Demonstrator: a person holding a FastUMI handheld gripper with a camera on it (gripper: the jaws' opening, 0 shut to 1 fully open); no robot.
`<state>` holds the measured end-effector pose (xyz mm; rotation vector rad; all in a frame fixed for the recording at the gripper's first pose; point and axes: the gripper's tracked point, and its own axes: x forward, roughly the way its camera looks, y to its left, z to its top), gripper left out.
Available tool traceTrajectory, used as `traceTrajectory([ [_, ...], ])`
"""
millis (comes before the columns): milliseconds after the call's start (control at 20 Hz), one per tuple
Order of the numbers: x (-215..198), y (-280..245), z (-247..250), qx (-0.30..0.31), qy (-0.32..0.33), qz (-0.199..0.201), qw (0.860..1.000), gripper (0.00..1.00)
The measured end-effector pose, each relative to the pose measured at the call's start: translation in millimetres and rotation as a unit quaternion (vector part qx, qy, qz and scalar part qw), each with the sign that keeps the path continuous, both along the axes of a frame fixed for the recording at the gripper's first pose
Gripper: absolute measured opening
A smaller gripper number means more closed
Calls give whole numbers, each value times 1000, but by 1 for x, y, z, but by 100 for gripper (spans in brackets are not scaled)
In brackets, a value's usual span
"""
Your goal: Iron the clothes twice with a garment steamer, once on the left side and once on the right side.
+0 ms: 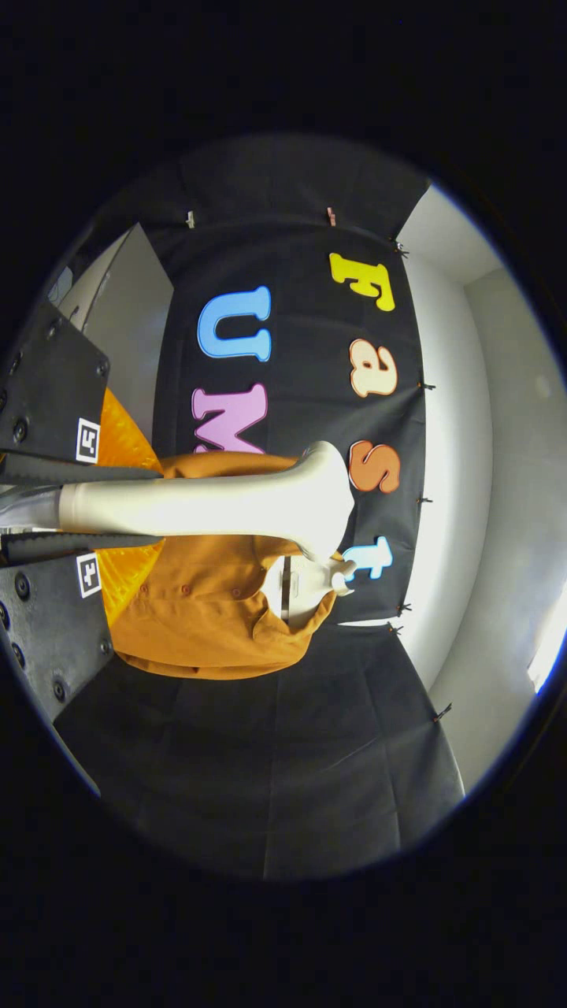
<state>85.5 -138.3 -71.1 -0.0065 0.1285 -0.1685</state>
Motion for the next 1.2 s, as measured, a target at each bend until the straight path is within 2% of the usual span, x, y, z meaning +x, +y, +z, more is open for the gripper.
traceTrajectory([
  [600, -50, 105, 24, 6, -4, 34, 999, 27],
  [1200, -60, 128, 31, -7, -8, 28, 1000, 27],
])
